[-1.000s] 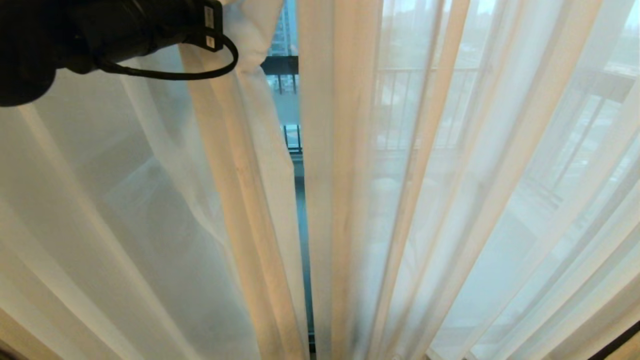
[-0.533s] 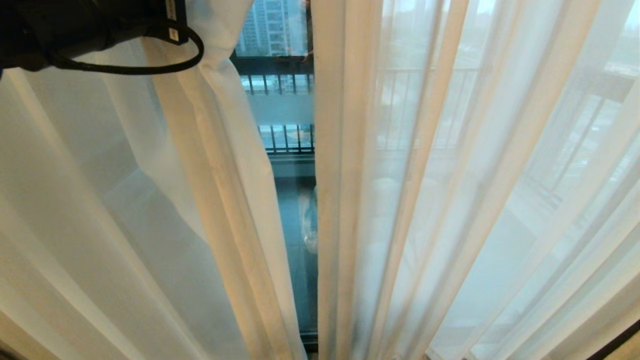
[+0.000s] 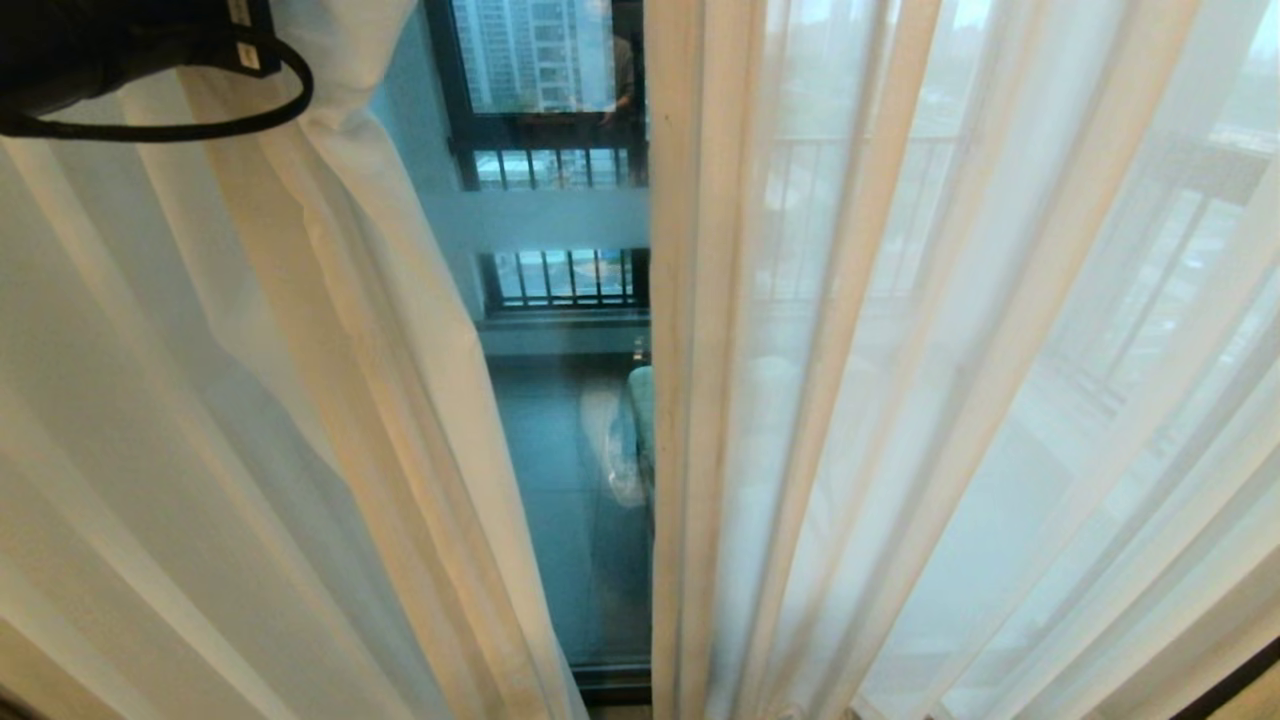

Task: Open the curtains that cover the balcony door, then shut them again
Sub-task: Pull the inner curtains open on both sides

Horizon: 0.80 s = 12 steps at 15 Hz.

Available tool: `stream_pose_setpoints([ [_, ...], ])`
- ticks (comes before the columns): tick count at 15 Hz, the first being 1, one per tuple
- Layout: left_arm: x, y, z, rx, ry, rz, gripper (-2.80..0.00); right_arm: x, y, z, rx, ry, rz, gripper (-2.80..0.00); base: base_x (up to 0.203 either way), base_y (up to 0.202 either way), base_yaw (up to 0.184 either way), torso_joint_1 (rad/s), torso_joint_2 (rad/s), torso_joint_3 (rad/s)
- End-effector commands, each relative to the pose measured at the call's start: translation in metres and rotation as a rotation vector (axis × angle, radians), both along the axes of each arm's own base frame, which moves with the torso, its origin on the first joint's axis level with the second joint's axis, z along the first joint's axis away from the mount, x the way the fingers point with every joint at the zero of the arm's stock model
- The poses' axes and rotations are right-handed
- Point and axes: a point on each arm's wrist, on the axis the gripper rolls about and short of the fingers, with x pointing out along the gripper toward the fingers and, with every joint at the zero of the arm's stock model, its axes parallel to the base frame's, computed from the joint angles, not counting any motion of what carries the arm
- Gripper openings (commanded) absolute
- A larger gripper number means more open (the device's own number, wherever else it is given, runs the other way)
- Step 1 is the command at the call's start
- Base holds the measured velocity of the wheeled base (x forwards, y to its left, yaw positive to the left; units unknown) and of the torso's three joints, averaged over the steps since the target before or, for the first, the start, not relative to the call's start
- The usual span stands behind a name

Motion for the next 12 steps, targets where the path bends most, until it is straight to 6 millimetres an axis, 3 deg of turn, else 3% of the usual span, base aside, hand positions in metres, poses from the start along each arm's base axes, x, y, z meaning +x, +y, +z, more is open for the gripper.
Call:
stream_pose_setpoints([
  [1, -0.006, 0.011, 0.001, 0.000, -0.005, 0.039, -2.80, 0.000, 0.000, 0.000, -0.001, 0.001, 0.001, -2.80, 0.000, 0.000, 0.000, 0.000, 0.00, 0.000],
  [9, -0.024, 0.047, -0.017, -0.003, 0.055, 0.169, -2.80, 0.000, 0.000, 0.000, -0.001, 0.001, 0.001, -2.80, 0.000, 0.000, 0.000, 0.000, 0.00, 0.000],
  [12, -0.030, 0.052, -0.025, -0.044, 0.080, 0.179, -2.80, 0.000, 0.000, 0.000, -0.001, 0.001, 0.001, -2.80, 0.000, 0.000, 0.000, 0.000, 0.00, 0.000],
])
